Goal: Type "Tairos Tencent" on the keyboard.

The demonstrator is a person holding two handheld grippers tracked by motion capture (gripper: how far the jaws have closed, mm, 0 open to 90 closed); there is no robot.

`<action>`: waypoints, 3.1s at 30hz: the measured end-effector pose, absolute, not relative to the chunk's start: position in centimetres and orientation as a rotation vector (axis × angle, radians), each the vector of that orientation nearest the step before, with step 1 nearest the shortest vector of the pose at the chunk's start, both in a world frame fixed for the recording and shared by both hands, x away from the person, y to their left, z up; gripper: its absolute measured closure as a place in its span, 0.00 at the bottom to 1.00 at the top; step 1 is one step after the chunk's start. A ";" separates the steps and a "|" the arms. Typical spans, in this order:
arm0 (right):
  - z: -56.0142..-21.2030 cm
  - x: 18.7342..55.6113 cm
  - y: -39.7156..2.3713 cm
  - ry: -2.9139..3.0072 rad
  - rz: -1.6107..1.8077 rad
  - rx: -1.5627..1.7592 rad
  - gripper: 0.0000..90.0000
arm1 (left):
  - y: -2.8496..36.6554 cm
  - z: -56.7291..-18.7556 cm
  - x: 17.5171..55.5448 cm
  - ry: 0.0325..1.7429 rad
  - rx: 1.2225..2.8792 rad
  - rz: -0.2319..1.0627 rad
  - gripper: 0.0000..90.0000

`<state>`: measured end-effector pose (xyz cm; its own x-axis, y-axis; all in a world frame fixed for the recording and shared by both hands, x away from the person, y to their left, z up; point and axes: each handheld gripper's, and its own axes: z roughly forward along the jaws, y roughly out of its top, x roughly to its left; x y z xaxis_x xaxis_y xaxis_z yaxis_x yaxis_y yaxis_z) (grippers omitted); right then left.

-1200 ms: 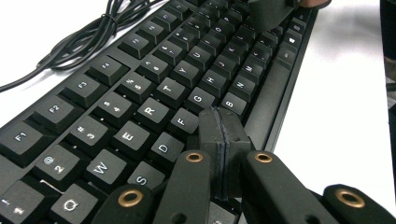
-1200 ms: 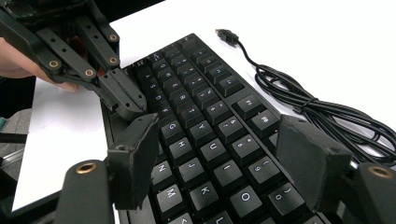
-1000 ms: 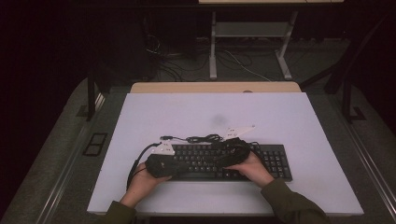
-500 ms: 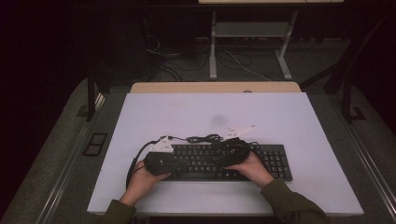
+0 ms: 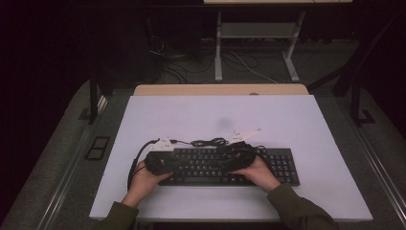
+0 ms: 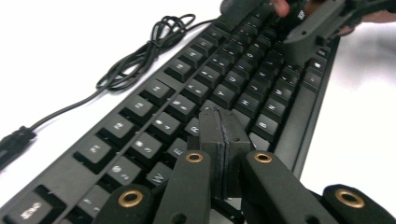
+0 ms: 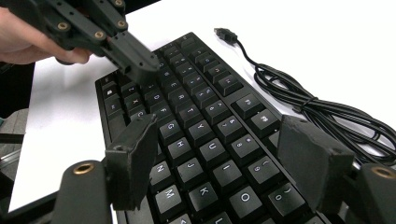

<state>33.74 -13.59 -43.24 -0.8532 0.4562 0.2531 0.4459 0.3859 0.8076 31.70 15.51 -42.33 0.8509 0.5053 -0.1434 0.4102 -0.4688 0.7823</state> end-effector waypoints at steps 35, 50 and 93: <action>-43.3 33.7 -13.4 2.612 1.506 0.849 0.32 | 15.2 -43.6 33.0 0.707 2.142 0.141 0.99; -43.4 33.7 -13.4 2.611 1.505 0.847 0.32 | 15.2 -43.8 33.1 0.713 2.148 0.133 0.99; -43.0 33.3 -13.2 2.653 1.502 0.816 0.54 | 16.9 -42.8 32.3 0.760 2.048 0.183 0.44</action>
<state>33.29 -13.19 -43.01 -0.8662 0.4279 0.2579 0.4413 0.4132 0.7965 32.30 16.86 -42.80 0.7986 0.5805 -0.1587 0.4448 -0.3916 0.8055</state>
